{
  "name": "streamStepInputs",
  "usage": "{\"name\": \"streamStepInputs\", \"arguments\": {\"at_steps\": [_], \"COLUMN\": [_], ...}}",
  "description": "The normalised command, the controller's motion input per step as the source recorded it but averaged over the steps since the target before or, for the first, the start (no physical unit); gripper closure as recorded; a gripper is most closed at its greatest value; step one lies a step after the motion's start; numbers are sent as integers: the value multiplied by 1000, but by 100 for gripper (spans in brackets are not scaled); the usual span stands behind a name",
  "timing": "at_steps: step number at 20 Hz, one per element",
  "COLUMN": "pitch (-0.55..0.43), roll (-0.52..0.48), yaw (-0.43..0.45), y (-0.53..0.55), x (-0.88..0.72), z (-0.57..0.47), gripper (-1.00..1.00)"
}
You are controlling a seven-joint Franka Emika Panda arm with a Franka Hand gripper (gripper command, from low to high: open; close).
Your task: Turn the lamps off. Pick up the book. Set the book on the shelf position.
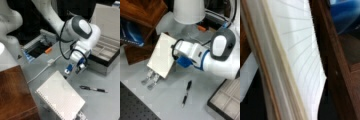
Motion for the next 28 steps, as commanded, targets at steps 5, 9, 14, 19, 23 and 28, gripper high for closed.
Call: {"name": "streamStepInputs", "arguments": {"at_steps": [5, 9, 14, 19, 23, 28], "pitch": [-43, -33, -25, -28, -22, -20], "roll": [-233, -194, -171, -159, -142, -115], "yaw": [59, 56, 71, 80, 82, 72], "y": [7, -21, -55, -97, -119, -124], "x": [-14, -54, -73, -71, -77, -83], "z": [-59, -29, -7, -10, 1, 11], "gripper": [100, 100, 100, 100, 100, 100]}}
